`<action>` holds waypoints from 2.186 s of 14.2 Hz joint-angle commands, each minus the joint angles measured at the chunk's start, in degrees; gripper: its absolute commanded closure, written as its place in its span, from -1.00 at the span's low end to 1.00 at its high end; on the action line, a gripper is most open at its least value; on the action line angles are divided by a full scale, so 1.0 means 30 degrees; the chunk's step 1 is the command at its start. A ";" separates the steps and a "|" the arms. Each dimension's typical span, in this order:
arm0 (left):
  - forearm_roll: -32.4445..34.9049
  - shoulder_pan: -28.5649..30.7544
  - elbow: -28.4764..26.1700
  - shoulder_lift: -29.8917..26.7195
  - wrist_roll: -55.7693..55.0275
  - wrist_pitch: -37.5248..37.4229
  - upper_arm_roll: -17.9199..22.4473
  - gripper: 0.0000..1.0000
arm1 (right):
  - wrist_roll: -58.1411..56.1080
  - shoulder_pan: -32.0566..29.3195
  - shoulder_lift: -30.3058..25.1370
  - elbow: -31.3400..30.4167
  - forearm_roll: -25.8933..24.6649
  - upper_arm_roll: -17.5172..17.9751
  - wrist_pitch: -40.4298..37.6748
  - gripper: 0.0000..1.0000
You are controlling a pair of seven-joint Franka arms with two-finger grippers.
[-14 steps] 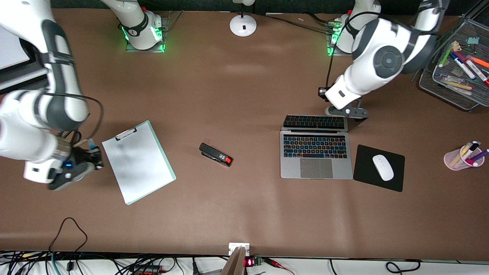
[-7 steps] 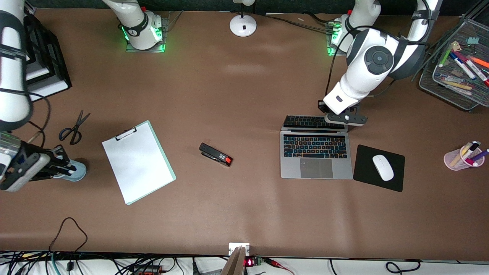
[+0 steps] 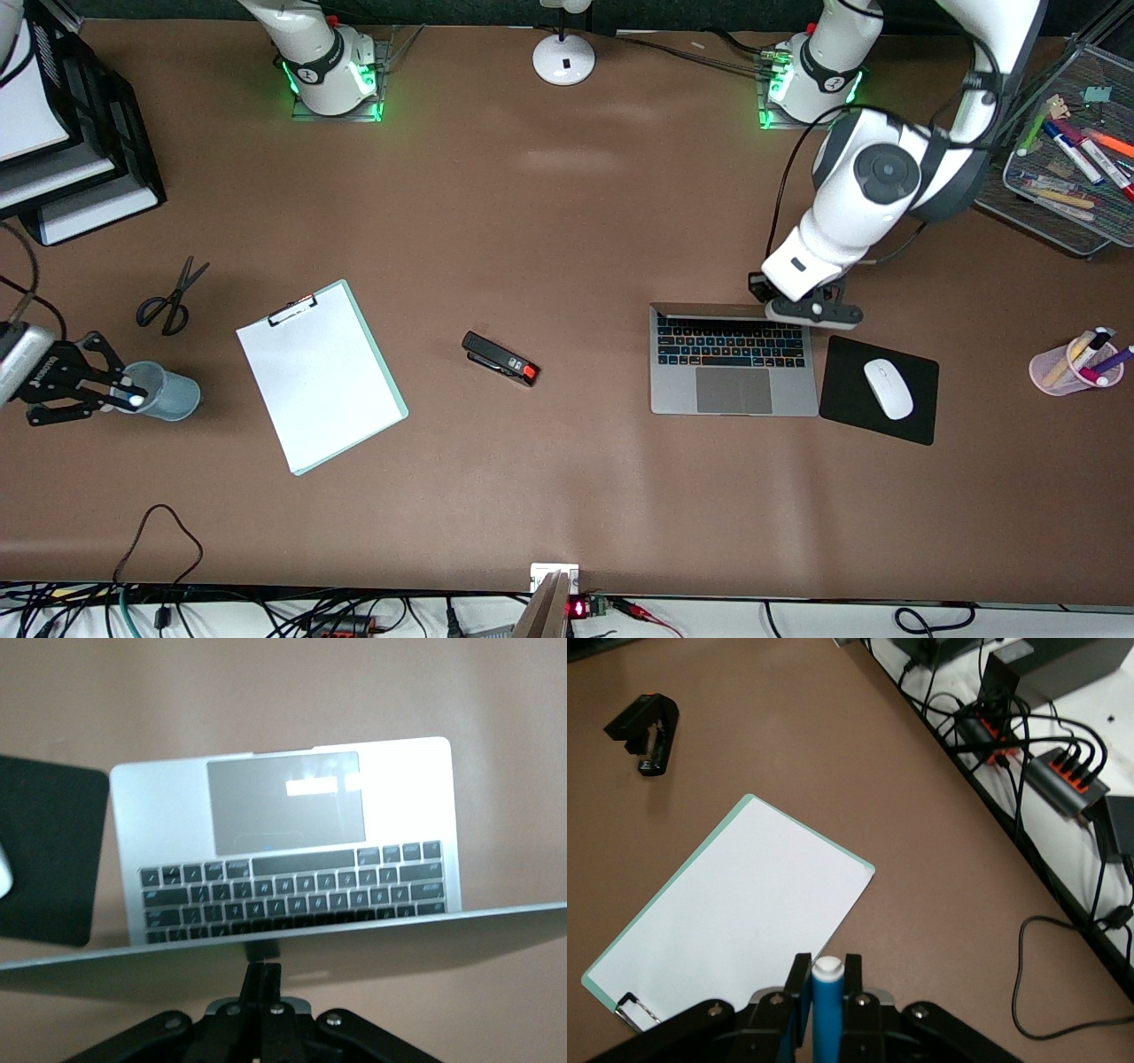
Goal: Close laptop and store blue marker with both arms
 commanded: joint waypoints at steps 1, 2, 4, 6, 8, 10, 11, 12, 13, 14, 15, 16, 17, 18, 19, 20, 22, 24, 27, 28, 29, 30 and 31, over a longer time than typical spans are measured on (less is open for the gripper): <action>0.0558 0.0152 0.2683 0.2390 0.0115 -0.0058 -0.0024 1.00 | -0.3277 -0.1275 0.1028 0.0637 0.2314 0.0246 -0.1305 1.00; 0.0558 0.0094 0.3328 0.3005 0.0115 -0.0028 0.0063 1.00 | -0.4536 -0.1598 0.1380 0.0637 0.3136 0.0246 -0.1569 1.00; 0.0558 0.0064 0.4530 0.4411 0.0115 -0.0028 0.0093 1.00 | -0.5862 -0.2038 0.1908 0.0637 0.3932 0.0246 -0.2213 1.00; 0.1139 0.0006 0.5526 0.5613 0.0086 -0.0028 0.0123 1.00 | -0.7091 -0.2419 0.2261 0.0637 0.4576 0.0246 -0.2537 1.00; 0.3070 -0.0111 0.6523 0.6873 -0.0177 -0.0028 0.0123 1.00 | -0.8177 -0.2771 0.2641 0.0637 0.4929 0.0246 -0.2801 1.00; 0.3488 -0.0141 0.7344 0.7987 -0.0207 0.0001 0.0093 1.00 | -0.8939 -0.3210 0.3051 0.0637 0.5136 0.0246 -0.3179 1.00; 0.3488 -0.0199 0.7725 0.8369 -0.0207 0.0001 0.0122 1.00 | -0.9291 -0.3444 0.3285 0.0666 0.5194 0.0275 -0.3386 1.00; 0.3517 -0.0229 0.7990 0.8837 -0.0178 0.0001 0.0123 1.00 | -0.9556 -0.3708 0.3490 0.0666 0.5543 0.0275 -0.3533 1.00; 0.3517 -0.0258 0.8166 0.9392 -0.0177 0.0030 0.0123 1.00 | -0.9965 -0.3768 0.3725 0.0666 0.5865 0.0275 -0.3824 1.00; 0.3517 -0.0229 0.8371 0.9833 -0.0177 0.0292 0.0152 1.00 | -1.0085 -0.3914 0.3988 0.0666 0.6100 0.0275 -0.4088 0.98; 0.3517 -0.0229 0.8431 1.0157 -0.0177 0.0932 0.0152 1.00 | -1.0086 -0.4031 0.4165 0.0695 0.6219 0.0275 -0.4120 0.88; 0.3517 -0.0229 0.8432 1.0363 -0.0177 0.1258 0.0268 1.00 | -1.0086 -0.4090 0.4166 0.0666 0.6220 0.0246 -0.4120 0.65; 0.3517 -0.0229 0.8432 1.0481 -0.0177 0.1290 0.0327 1.00 | -1.0057 -0.4149 0.4166 0.0666 0.6220 0.0246 -0.4149 -0.04; 0.3488 -0.0258 0.8432 1.0627 -0.0177 0.1319 0.0328 1.00 | -0.9854 -0.4266 0.4166 0.0666 0.6249 0.0246 -0.4150 -0.99; 0.3488 -0.0258 0.8519 1.0948 -0.0177 0.1349 0.0328 1.00 | -0.9475 -0.4267 0.4108 0.0666 0.6278 0.0246 -0.4121 -1.00; 0.3488 -0.0258 0.8549 1.1009 -0.0177 0.1349 0.0328 1.00 | -0.8282 -0.4238 0.4021 0.0666 0.6221 0.0246 -0.4120 -1.00; 0.3488 -0.0171 0.8549 1.0893 -0.0177 0.1349 0.0328 0.99 | -0.6111 -0.3976 0.3729 0.0840 0.6016 0.0275 -0.4120 -1.00; 0.3517 0.0062 0.8549 1.0572 -0.0119 0.1087 0.0299 0.99 | -0.3189 -0.3158 0.3144 0.0958 0.5491 0.0129 -0.4004 -1.00; 0.3517 0.0065 0.8519 0.8236 -0.0090 -0.1919 0.0182 0.99 | 0.1472 -0.2162 0.1914 0.0959 0.3678 0.0128 -0.3770 -1.00; 0.3517 0.0006 0.8491 0.7443 -0.0032 -0.2889 0.0181 0.99 | 0.2762 -0.1751 0.1592 0.0959 0.3091 0.0128 -0.3276 -1.00; 0.3517 0.0005 0.8490 0.6681 0.0027 -0.4059 0.0123 0.99 | 0.4080 -0.1399 0.1298 0.0959 0.2505 0.0128 -0.2720 -1.00; 0.3517 0.0063 0.8548 0.5919 0.0057 -0.5057 0.0094 0.99 | 0.5834 -0.0990 0.0976 0.0959 0.1716 0.0128 -0.2569 -1.00; 0.3488 0.0064 0.8549 0.5100 0.0057 -0.5850 -0.0081 0.99 | 0.7795 -0.0609 0.0509 0.0959 0.0635 0.0128 -0.2539 -1.00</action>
